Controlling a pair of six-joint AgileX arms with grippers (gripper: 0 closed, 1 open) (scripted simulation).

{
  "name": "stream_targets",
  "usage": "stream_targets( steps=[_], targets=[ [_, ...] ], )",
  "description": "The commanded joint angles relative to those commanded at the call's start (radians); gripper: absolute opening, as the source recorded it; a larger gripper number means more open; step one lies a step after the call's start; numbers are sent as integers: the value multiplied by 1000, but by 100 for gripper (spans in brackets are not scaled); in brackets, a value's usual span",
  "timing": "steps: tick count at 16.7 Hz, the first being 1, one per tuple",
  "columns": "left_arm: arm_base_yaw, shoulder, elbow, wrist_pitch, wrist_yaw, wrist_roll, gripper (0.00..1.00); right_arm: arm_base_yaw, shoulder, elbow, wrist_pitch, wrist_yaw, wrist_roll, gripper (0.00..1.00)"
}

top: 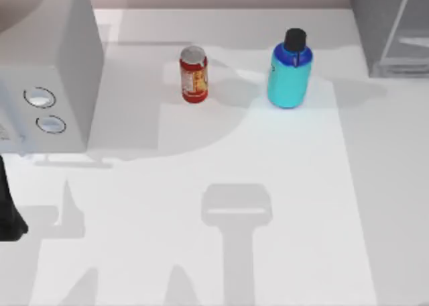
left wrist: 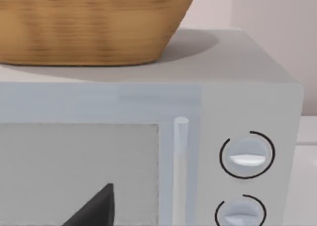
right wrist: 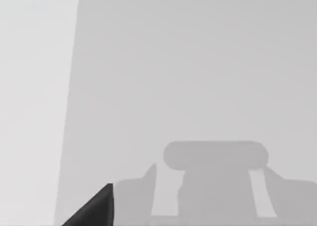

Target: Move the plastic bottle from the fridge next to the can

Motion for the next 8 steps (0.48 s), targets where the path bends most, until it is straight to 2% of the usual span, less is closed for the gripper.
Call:
stream_targets(
  steps=[4,8],
  targets=[
    [0,0,0,0,0,0,100,-114,107,50,17,-50,248,100],
    [0,0,0,0,0,0,100,-276,278,113,30,-131,620,100]
  ],
)
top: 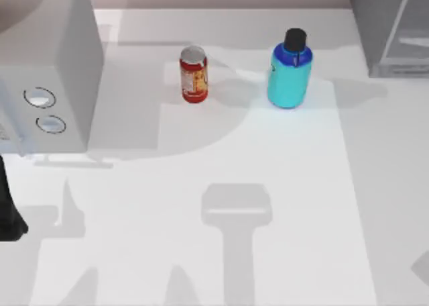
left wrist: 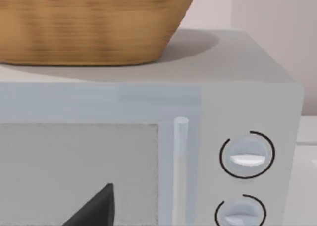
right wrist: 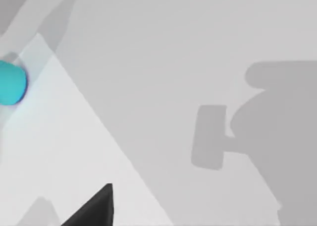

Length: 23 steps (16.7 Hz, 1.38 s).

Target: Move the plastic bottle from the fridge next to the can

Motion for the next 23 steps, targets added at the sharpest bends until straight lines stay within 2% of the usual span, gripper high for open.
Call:
stream_targets(
  steps=[5,18,23],
  targets=[
    [0,0,0,0,0,0,100,-251,285,90,6,-132,600,100],
    [0,0,0,0,0,0,100,-992,1144,347,-12,-525,2375,100],
    [0,0,0,0,0,0,100,-1237,1426,434,-23,-656,2950,100]
  ],
)
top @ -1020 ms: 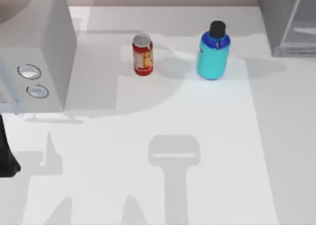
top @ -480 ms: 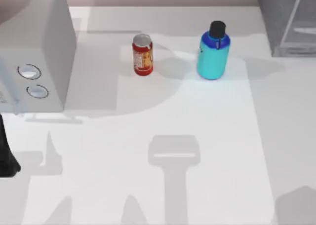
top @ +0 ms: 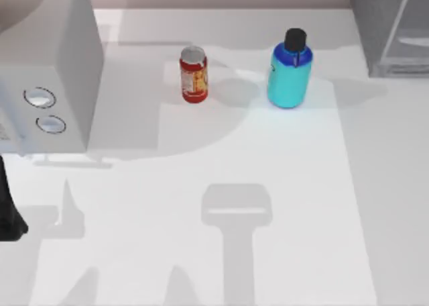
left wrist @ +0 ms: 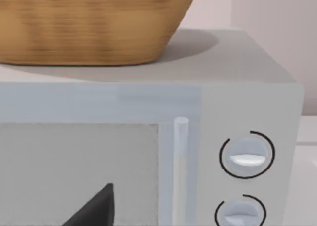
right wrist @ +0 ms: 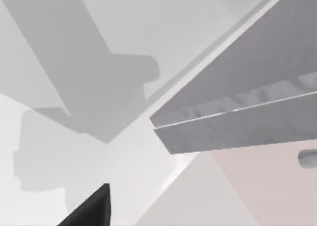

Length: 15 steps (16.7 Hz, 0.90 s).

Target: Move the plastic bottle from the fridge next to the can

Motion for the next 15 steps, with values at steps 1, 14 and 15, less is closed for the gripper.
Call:
stream_targets(
  steps=[1,14,15],
  targets=[
    [0,0,0,0,0,0,100,-42,49,15,-2,-23,99,100],
    [0,0,0,0,0,0,100,-264,305,95,-16,-148,613,100],
    [0,0,0,0,0,0,100,-264,305,95,-16,-148,613,100]
  ],
)
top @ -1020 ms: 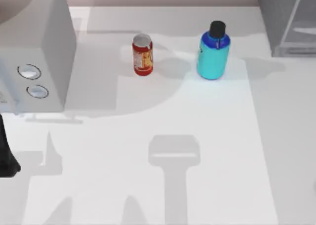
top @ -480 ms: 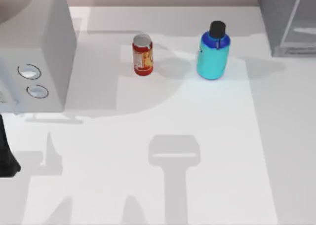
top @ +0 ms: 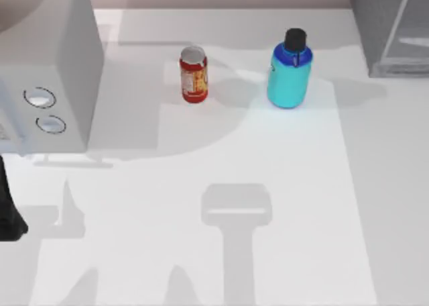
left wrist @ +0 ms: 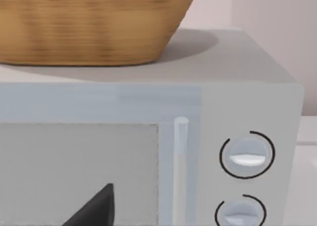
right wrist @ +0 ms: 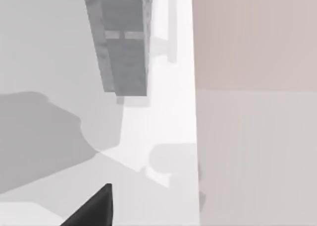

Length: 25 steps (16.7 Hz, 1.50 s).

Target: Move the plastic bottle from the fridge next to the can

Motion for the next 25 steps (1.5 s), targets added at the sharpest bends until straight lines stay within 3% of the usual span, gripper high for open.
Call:
stream_targets(
  steps=[4,8,19,25],
  targets=[
    [0,0,0,0,0,0,100,27,-3,-3,26,2,31,100],
    [0,0,0,0,0,0,100,152,0,-5,167,20,196,100],
    [0,0,0,0,0,0,100,702,19,-28,868,160,1023,100],
    [0,0,0,0,0,0,100,867,19,-32,1139,203,1354,100]
  ],
)
